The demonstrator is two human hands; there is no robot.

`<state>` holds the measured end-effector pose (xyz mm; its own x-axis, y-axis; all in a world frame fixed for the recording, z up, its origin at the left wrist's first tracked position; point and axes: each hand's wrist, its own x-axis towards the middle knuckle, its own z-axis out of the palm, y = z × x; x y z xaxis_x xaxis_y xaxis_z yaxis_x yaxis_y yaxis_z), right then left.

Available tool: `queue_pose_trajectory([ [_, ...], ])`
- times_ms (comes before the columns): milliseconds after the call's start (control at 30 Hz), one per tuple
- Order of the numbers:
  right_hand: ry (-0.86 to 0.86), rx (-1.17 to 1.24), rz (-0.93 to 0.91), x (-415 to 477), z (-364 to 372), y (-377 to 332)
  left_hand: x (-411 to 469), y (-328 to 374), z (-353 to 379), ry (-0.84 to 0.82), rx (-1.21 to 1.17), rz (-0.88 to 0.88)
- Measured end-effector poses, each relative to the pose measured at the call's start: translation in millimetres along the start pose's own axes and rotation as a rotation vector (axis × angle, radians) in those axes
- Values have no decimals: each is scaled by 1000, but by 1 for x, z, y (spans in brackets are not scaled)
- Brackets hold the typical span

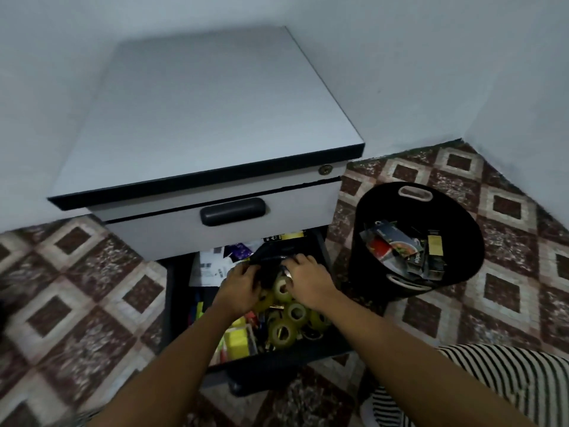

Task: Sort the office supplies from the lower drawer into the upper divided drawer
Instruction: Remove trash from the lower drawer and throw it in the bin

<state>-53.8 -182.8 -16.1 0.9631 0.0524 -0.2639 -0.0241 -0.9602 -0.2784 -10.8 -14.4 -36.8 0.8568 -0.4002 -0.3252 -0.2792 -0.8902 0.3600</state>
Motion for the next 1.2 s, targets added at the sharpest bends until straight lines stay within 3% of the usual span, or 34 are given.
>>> queue_pose_trajectory([
  [333, -88, -307, 19, 66, 11, -11, 22, -59, -7, 76, -21, -295],
  [567, -96, -251, 27, 102, 10, -4, 42, -77, -9, 63, -197, -402],
  [800, -266, -40, 88, 121, 11, 6, 50, -81, 1, 50, -238, -459],
  [1200, -162, -168, 62, 117, 18, 9, 46, -71, 6, 60, -230, -515],
])
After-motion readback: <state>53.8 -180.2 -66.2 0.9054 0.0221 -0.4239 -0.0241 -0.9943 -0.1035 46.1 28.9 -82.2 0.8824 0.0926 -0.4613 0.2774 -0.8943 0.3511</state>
